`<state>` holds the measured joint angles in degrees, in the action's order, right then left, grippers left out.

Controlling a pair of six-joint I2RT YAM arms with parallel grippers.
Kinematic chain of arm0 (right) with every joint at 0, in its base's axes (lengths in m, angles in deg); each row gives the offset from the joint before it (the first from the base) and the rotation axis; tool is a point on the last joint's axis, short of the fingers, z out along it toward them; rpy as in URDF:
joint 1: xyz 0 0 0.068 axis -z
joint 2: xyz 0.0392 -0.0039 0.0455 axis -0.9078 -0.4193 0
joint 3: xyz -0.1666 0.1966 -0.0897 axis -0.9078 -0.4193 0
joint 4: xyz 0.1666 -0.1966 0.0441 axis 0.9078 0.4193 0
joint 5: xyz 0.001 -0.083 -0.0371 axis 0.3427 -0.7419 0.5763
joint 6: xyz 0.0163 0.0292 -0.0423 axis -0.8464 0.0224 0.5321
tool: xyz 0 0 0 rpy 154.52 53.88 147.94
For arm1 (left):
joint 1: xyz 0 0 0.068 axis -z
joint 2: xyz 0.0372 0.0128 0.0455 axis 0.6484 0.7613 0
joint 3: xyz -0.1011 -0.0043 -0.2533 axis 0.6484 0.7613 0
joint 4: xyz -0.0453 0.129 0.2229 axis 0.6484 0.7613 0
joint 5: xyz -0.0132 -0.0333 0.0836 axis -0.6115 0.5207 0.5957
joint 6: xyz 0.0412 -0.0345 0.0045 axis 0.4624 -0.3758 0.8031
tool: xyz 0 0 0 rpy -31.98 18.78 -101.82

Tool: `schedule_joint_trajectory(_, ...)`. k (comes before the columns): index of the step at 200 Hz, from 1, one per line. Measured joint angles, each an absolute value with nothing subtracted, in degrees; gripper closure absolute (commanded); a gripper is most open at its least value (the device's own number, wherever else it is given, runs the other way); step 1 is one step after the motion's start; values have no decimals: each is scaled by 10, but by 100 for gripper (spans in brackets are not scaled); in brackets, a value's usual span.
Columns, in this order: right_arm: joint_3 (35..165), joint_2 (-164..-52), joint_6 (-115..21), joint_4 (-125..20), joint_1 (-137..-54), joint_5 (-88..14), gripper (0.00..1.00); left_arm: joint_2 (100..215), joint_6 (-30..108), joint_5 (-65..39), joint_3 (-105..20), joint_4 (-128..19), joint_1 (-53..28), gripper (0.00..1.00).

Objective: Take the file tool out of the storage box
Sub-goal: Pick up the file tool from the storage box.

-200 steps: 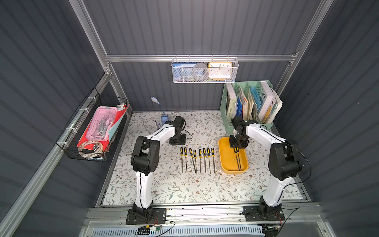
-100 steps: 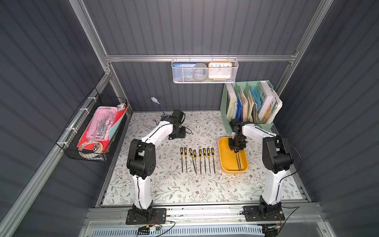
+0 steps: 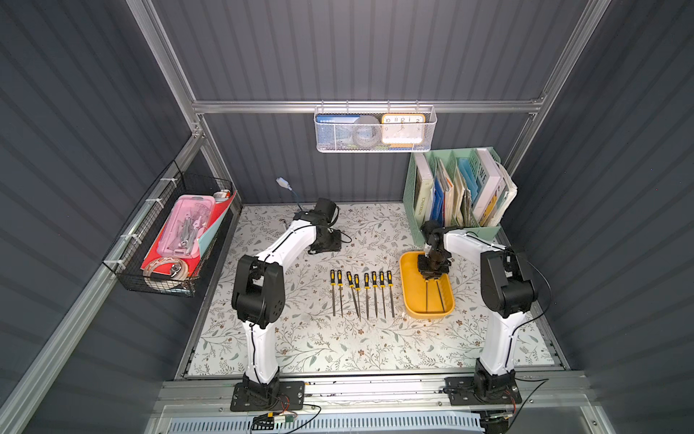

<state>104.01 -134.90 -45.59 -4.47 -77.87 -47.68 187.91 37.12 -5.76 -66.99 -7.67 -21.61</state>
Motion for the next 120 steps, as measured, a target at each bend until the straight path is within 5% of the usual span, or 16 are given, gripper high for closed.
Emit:
schedule_joint_trajectory(47, 1038, -1319, -454, -43, -779, -429, 100, 1859, 366, -143, -695, -104, -217, 57)
schedule_joint_trajectory(120, 989, -1069, -452, -194, -823, -268, 100, 1851, 322, -344, -737, -209, -217, 53)
